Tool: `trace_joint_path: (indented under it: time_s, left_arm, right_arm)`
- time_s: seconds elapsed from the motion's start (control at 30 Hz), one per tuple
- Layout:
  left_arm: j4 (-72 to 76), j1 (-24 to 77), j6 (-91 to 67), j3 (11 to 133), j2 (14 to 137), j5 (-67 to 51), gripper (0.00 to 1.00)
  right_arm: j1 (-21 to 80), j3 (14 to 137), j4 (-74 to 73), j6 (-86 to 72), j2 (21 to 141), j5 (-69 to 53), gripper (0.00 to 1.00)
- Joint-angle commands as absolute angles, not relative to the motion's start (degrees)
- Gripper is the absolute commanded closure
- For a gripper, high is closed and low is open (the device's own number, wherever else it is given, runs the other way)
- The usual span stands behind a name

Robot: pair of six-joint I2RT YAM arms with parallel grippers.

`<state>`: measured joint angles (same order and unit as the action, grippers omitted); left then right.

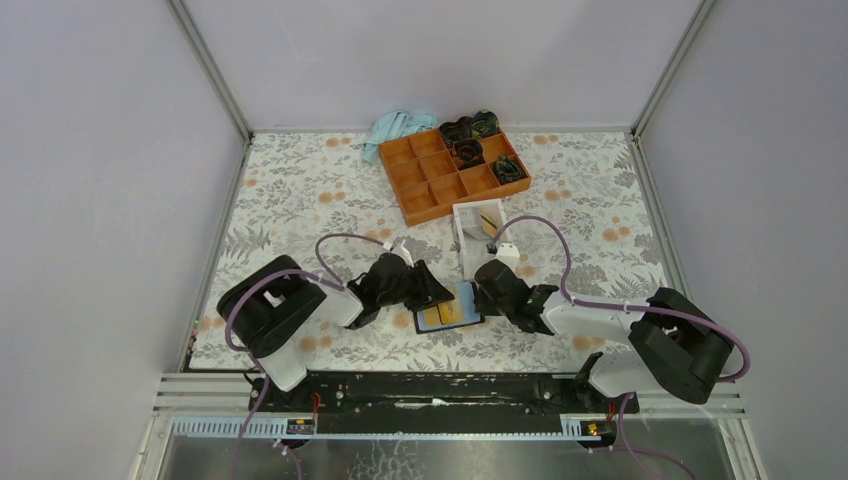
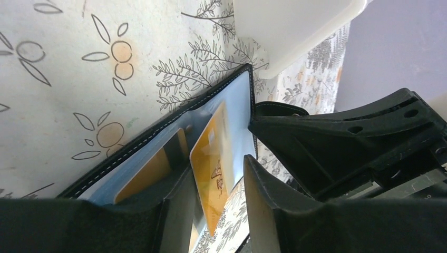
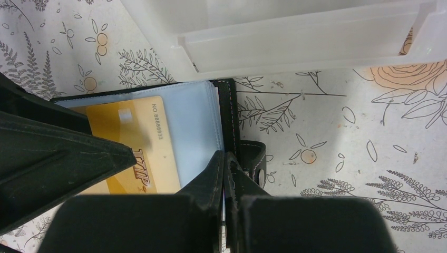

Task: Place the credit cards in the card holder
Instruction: Insert the credit card into the card holder.

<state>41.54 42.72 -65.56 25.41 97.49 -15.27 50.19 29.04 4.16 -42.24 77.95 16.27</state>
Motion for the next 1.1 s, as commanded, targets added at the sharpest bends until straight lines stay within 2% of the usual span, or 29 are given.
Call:
trace_joint_path:
  time_s: [0.0,0.17,1.07]
  left_arm:
    - [24.73,42.97,-59.18,26.92,95.85,-9.97,0.54]
    - [16.9,43.48,-56.36,30.26,94.5,-7.85,0.5]
    - [-2.5,47.2,-49.75,39.12,94.02,-4.89,0.45]
  right_arm:
    - [50.28,27.55,0.8,-41.75,78.92,14.07,1.0]
    - [50.35,27.77,1.04,-41.65,79.19,13.97,1.0]
    - [50.31,28.34,1.84,-41.12,80.02,12.23,1.0]
